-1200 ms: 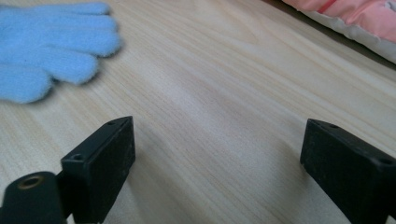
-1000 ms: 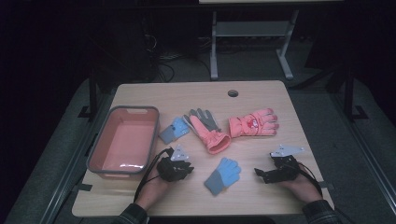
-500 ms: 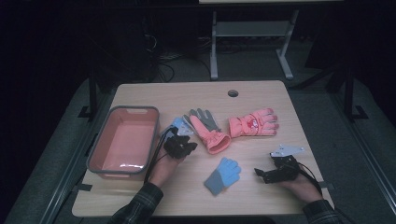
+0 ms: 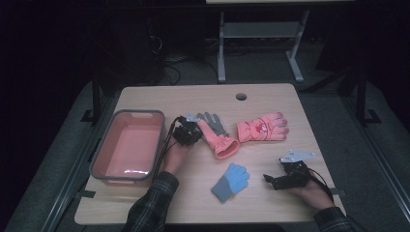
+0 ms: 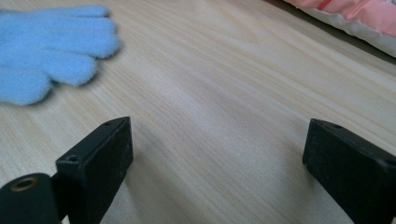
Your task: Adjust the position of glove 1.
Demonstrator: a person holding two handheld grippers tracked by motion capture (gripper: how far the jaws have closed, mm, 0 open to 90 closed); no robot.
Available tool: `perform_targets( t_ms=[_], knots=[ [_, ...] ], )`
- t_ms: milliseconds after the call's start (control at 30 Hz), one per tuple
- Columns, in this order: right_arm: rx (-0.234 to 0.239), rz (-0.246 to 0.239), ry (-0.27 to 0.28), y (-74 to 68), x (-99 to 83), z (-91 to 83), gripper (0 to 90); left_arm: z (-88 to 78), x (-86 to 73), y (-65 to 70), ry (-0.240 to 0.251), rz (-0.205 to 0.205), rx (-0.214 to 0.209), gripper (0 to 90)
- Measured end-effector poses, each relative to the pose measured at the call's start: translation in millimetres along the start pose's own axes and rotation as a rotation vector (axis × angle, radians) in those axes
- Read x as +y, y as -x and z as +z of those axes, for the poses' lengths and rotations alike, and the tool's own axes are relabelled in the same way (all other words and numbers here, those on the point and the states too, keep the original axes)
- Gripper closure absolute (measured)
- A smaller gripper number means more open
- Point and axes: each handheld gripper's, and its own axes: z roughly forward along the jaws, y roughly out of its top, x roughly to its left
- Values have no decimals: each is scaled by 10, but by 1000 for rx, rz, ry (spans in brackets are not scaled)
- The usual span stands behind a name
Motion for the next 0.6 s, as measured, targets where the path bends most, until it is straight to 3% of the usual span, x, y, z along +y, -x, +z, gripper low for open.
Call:
perform_targets(
  t_ms=[367,600],
  knots=[
    [4,-2,-2,3,1,-1,79,230,233,66,-7,36,-23,895],
    [6,-6,-1,6,1,1,79,19,165,-29,-4,26,26,895]
  ],
)
